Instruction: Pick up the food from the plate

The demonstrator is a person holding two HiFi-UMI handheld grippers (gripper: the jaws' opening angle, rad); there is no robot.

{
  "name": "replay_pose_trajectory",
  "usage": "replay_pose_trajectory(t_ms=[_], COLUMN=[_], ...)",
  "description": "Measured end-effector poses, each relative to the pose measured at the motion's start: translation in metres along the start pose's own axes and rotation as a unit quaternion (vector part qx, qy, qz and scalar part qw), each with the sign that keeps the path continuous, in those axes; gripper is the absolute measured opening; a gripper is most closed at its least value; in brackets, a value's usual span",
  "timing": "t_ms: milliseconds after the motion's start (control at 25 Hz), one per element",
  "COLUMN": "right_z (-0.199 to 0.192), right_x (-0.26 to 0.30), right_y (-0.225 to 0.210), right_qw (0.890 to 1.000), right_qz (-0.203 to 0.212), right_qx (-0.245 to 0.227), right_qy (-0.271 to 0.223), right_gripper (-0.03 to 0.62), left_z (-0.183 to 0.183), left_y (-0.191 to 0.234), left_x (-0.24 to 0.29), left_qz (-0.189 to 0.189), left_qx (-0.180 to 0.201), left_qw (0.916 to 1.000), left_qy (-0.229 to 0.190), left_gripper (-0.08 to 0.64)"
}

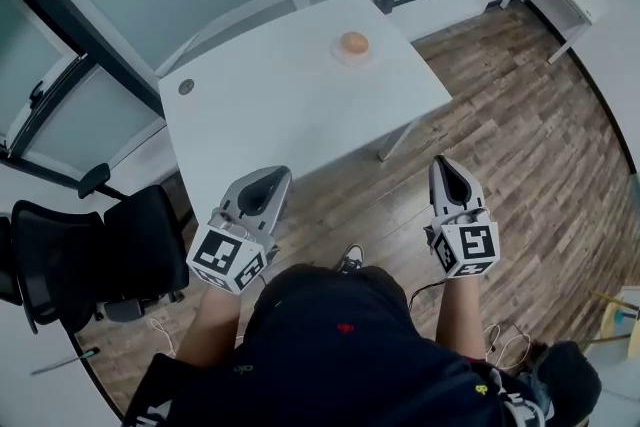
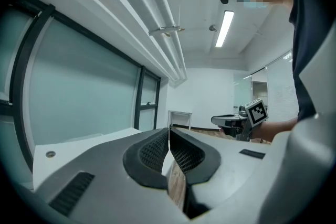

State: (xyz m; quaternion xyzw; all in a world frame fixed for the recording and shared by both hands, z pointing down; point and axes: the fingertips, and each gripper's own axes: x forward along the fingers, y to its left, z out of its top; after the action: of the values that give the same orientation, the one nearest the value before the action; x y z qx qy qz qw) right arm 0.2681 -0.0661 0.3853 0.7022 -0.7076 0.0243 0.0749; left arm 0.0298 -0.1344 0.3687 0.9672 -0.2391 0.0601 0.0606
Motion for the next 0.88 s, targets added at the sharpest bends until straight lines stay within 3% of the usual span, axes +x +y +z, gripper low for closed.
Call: replay_pose_trajectory(t_ms=[240, 520, 880], right_z=[-0.008, -0.028, -0.019], right_x=[0.008, 0.033, 0.129], right_y=[-0.081, -0.112, -0.131], right_qw=[1.0, 0.999, 0.999], right_qz=[-0.019, -0.026, -0.013], right_qx=[0.013, 0.03, -0.001], right_qy=[-0.01, 0.01, 0.035], right_gripper=[0.026, 0.026, 0.026], left_z=[0.001, 0.003, -0.002], left_y=[-0.01, -0.005, 0.075], left_x=[0.06, 0.116, 0.18], left_qz=[0.014, -0.011, -0.004], left_qx=[0.003, -0.003, -0.034], left_qw=[0.9998, 0.9997, 0.9993], left_qy=[0.016, 0.024, 0.015], left_gripper=[0.026, 0.026, 0.026])
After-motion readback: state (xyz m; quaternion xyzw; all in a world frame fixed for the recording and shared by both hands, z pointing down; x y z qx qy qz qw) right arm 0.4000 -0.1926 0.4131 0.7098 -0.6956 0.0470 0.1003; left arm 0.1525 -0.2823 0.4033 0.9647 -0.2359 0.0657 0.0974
